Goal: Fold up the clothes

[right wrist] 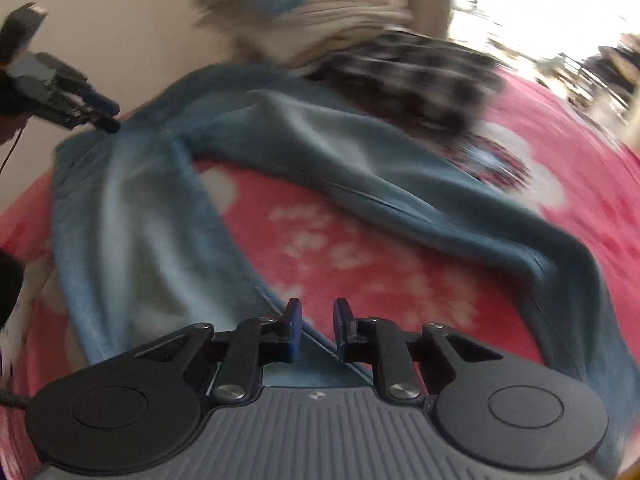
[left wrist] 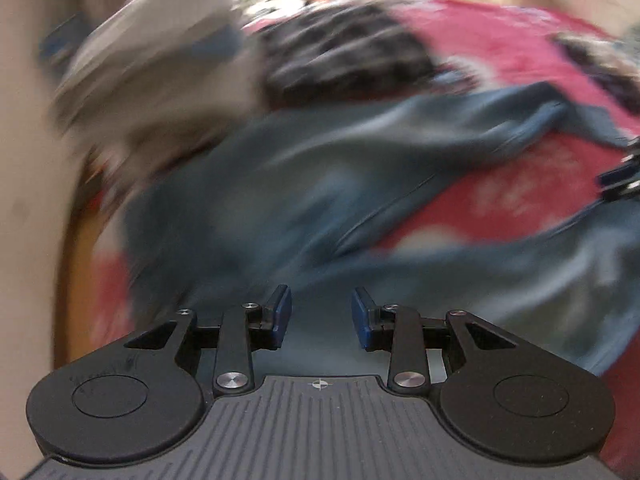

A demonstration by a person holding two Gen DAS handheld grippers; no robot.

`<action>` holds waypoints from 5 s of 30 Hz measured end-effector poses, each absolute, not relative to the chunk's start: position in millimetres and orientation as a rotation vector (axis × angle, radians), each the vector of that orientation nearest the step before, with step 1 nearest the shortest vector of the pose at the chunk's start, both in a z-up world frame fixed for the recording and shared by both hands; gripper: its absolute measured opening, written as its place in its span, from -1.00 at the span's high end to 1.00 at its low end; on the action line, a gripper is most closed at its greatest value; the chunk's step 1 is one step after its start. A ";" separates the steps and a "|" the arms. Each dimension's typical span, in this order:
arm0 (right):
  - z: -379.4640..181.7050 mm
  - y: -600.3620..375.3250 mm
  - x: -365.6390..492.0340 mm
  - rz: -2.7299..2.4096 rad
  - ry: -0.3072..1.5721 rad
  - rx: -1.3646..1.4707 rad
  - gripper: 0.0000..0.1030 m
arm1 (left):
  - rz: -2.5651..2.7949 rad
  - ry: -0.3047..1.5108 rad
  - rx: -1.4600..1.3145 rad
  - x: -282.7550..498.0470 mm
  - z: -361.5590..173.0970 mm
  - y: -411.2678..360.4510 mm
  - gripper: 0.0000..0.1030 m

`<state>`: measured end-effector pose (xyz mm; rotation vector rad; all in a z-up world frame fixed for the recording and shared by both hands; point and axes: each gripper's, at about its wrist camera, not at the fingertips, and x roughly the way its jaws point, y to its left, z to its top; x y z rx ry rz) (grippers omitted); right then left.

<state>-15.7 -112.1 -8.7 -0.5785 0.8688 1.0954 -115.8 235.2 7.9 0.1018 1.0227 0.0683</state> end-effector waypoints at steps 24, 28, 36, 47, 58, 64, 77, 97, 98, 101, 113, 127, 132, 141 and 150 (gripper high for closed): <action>-47.5 -73.7 -148.3 1.422 1.054 -0.534 0.53 | 0.478 0.942 -0.759 -257.0 -62.6 366.8 -0.04; -34.9 -76.3 -171.3 1.424 0.841 -0.644 0.43 | 0.528 0.899 -0.791 -255.4 -66.4 366.0 -0.03; -68.0 -63.8 -202.8 1.405 0.641 -0.968 0.48 | 0.643 0.814 -0.847 -263.0 -64.1 364.3 0.58; -63.4 -50.9 -216.2 1.452 0.597 -0.962 0.89 | 0.636 0.778 -0.752 -264.6 -35.7 374.2 0.73; -57.8 -53.6 -198.6 1.426 0.705 -0.852 0.31 | 0.590 0.857 -0.649 -266.6 -48.8 381.4 0.26; -33.1 -96.7 -169.3 1.315 0.811 -0.722 0.31 | 0.614 0.817 -0.566 -280.7 -14.2 382.3 0.25; -46.1 -304.9 -72.5 0.536 1.289 0.524 0.26 | -0.181 0.800 -0.148 -144.3 2.3 203.6 0.25; -76.3 -390.7 -62.6 -0.034 1.143 0.690 0.81 | -0.831 0.825 0.555 -200.4 -78.6 -13.0 0.49; -72.8 -386.0 -62.2 -0.030 1.130 0.639 0.92 | -0.816 0.822 0.555 -198.9 -78.8 -13.3 0.61; -53.5 -371.8 -67.9 -0.028 1.080 0.513 0.94 | -0.791 0.849 0.489 -188.8 -77.7 -12.4 0.93; -55.8 -342.8 -71.8 -0.114 1.114 0.163 0.91 | -0.865 0.926 0.327 -177.6 -86.1 -9.3 0.96; 1.2 -305.5 -87.0 0.044 0.952 -0.226 0.57 | -0.733 0.934 -0.041 -123.3 -53.1 52.6 0.60; -30.0 -262.6 -50.5 0.210 0.913 -0.323 0.75 | -0.597 0.946 -0.018 -93.9 -67.3 57.3 0.59; -79.5 -281.8 22.1 0.135 0.927 -0.340 0.85 | -0.483 1.000 -0.063 -78.3 -79.1 71.5 0.57; -26.7 -267.6 28.5 0.258 0.856 -0.225 0.77 | -0.461 0.994 -0.133 -77.3 -32.7 106.6 0.46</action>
